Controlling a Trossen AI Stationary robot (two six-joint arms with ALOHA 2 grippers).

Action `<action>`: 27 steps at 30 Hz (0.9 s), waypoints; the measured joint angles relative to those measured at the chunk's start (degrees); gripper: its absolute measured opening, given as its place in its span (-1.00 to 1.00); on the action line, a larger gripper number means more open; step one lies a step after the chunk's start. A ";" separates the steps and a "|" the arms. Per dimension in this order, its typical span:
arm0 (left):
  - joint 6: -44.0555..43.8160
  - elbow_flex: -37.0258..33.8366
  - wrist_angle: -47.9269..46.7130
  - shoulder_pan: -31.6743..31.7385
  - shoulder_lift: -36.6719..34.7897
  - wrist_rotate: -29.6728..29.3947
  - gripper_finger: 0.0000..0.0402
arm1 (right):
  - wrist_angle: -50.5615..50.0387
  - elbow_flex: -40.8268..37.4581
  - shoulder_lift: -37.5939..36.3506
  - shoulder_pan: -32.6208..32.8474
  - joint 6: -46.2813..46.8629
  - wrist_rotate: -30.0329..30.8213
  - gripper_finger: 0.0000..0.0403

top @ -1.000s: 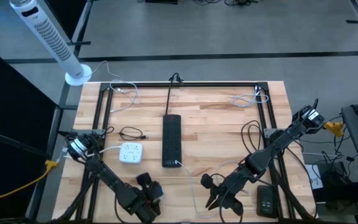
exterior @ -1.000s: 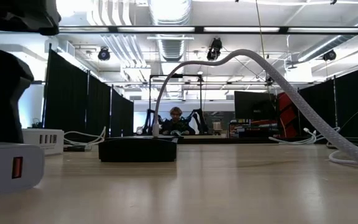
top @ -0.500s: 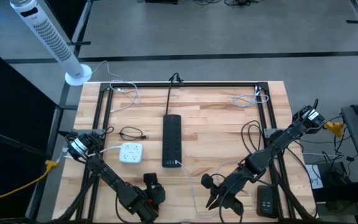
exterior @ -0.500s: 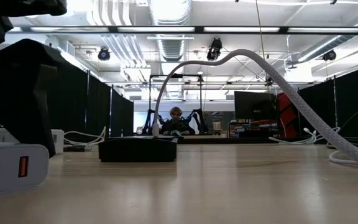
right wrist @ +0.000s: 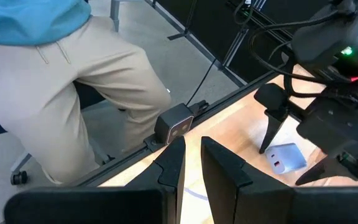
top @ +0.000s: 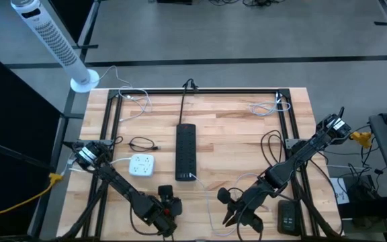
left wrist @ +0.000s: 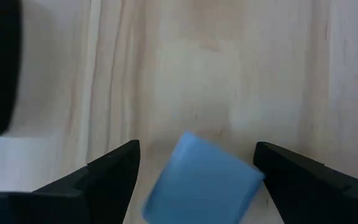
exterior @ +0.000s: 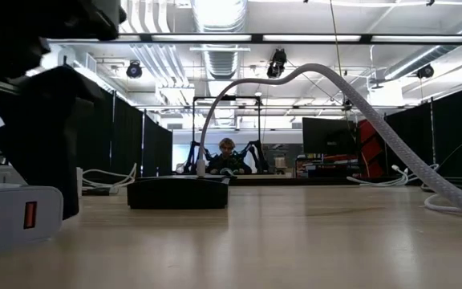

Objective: Insert USB
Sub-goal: Insert the white charger adapter into the center black outlet extension

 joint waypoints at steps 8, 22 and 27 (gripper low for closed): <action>2.17 0.50 1.74 2.16 0.06 2.40 0.13 | -0.13 0.00 -0.02 0.00 0.72 0.02 -0.82; 28.62 11.70 -11.50 2.46 -0.15 2.95 -0.55 | -0.45 0.00 -0.02 0.00 1.88 0.02 -0.82; 25.71 15.35 -23.83 2.34 -0.25 5.77 -0.23 | -0.48 -0.05 -0.02 0.00 2.06 0.02 -0.82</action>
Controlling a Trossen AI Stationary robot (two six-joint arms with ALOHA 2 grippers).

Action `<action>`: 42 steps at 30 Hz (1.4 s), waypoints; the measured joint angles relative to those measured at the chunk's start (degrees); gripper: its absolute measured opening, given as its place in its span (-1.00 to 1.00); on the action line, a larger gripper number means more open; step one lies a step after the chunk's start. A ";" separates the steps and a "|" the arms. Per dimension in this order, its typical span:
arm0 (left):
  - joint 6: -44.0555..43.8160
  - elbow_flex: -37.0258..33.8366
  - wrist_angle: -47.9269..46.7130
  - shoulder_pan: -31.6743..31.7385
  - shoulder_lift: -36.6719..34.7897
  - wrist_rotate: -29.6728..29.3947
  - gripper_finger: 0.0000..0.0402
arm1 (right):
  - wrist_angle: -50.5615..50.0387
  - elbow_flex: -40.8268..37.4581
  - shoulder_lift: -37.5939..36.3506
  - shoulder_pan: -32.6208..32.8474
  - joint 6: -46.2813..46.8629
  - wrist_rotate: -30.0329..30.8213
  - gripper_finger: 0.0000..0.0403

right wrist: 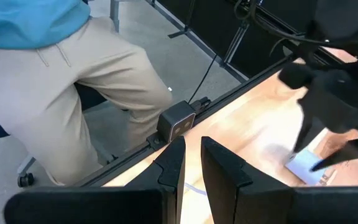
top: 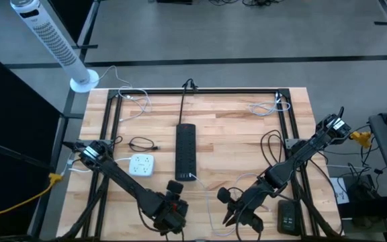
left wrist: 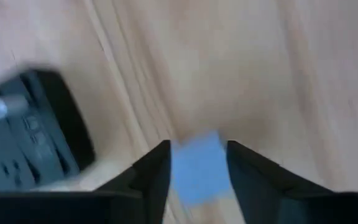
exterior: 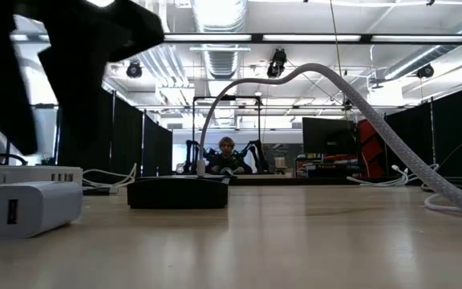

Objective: Insert USB
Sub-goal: Insert the white charger adapter into the center black outlet extension

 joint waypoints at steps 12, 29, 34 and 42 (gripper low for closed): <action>17.00 -1.19 -3.34 -2.73 2.52 -2.10 0.41 | -0.39 -0.14 0.00 0.00 0.35 -0.02 -0.82; 30.18 -1.04 -2.04 -2.50 6.34 -3.00 0.37 | -0.44 -0.21 0.00 0.00 0.33 -0.02 -0.82; 30.17 -1.08 -1.56 -2.42 6.34 -2.56 0.34 | -0.44 -0.21 0.00 0.00 0.33 -0.02 -0.82; 21.34 -0.65 -1.12 -0.51 6.47 -2.09 -0.03 | -0.47 -0.22 0.00 0.00 0.31 -0.02 -0.82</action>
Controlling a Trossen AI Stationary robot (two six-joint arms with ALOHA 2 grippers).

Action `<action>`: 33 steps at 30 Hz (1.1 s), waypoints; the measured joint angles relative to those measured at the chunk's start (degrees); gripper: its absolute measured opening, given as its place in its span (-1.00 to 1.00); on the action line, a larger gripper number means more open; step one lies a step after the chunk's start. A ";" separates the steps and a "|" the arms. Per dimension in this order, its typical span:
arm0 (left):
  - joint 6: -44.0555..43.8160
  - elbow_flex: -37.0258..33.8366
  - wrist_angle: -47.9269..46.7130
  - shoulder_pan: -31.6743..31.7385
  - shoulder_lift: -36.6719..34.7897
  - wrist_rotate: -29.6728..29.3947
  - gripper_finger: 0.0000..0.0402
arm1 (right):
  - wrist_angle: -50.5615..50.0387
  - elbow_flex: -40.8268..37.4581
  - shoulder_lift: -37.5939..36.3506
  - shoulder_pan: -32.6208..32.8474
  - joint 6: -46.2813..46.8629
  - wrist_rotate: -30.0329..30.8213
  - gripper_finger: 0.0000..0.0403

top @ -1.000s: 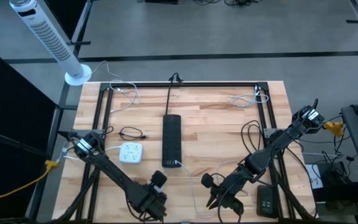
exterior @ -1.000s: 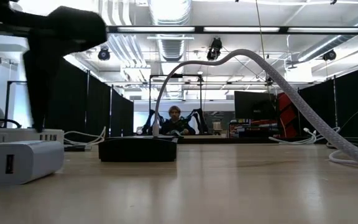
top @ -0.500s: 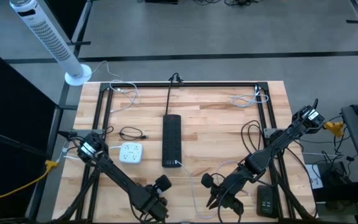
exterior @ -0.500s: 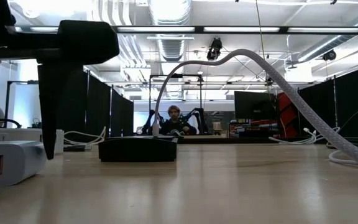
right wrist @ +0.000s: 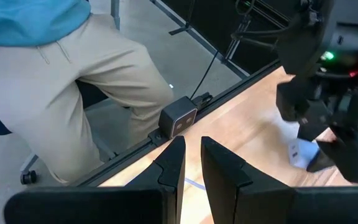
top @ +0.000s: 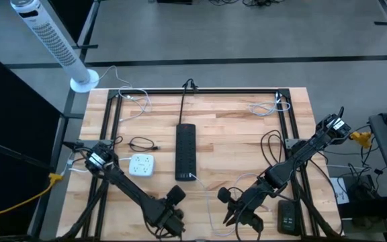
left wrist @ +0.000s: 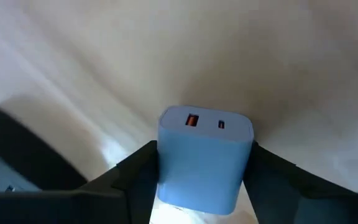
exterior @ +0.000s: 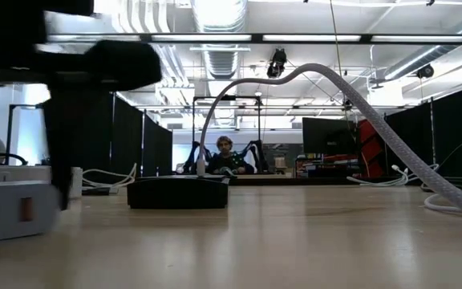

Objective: Insert USB
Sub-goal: Insert the white charger adapter into the center black outlet extension

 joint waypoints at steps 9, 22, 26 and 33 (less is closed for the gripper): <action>-17.86 6.39 -0.74 1.29 0.09 -9.18 -0.03 | 0.03 -0.04 0.00 0.00 -0.09 0.01 -0.82; -47.06 17.22 -2.85 0.48 -0.13 -17.57 -0.03 | 0.13 -1.80 3.99 -0.11 -7.48 4.48 -0.96; -47.29 17.71 -3.03 0.74 -0.17 -17.76 -0.03 | 0.16 -1.80 4.74 -0.11 -6.94 4.42 -0.96; -47.20 17.70 -3.02 0.61 -0.21 -17.65 -0.03 | 0.17 -1.78 4.76 -0.10 0.97 4.11 -0.96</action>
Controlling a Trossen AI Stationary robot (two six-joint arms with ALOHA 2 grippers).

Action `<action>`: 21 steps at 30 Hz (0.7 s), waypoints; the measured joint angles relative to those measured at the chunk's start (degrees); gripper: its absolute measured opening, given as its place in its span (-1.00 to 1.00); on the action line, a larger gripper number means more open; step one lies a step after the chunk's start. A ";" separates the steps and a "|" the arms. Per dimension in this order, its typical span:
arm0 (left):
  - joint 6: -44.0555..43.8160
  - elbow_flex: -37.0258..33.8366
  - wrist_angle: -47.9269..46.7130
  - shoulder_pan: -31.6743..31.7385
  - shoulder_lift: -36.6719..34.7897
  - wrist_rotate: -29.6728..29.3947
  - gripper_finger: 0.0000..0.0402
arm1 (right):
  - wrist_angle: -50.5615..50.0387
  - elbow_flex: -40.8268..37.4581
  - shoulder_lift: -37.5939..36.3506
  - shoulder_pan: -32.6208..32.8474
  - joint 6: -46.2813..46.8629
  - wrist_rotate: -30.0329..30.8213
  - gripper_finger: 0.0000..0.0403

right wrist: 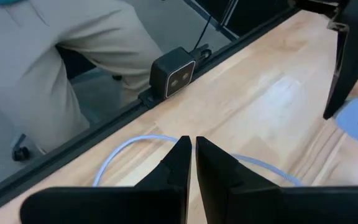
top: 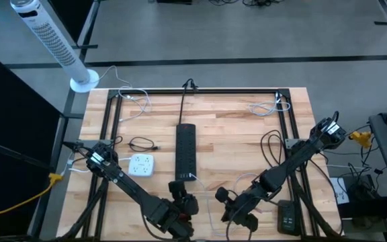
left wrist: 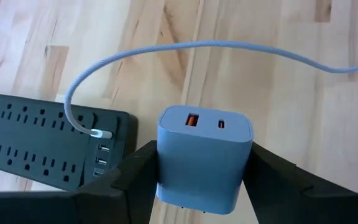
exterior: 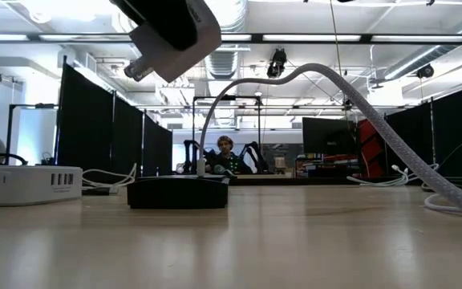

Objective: Insert USB
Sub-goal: Insert the white charger adapter into the center black outlet extension

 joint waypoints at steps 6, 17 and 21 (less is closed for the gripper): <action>0.13 -0.01 -0.02 0.06 0.00 0.01 -0.03 | -0.03 0.02 0.02 -0.01 -1.50 0.00 -0.96; 0.37 -0.01 -0.07 0.01 -0.02 0.03 -0.03 | -0.01 0.02 0.02 -0.01 -1.88 0.00 -0.96; 0.37 -0.01 -0.09 0.01 -0.02 0.03 -0.03 | -0.01 0.02 0.02 -0.01 -1.88 0.00 -0.96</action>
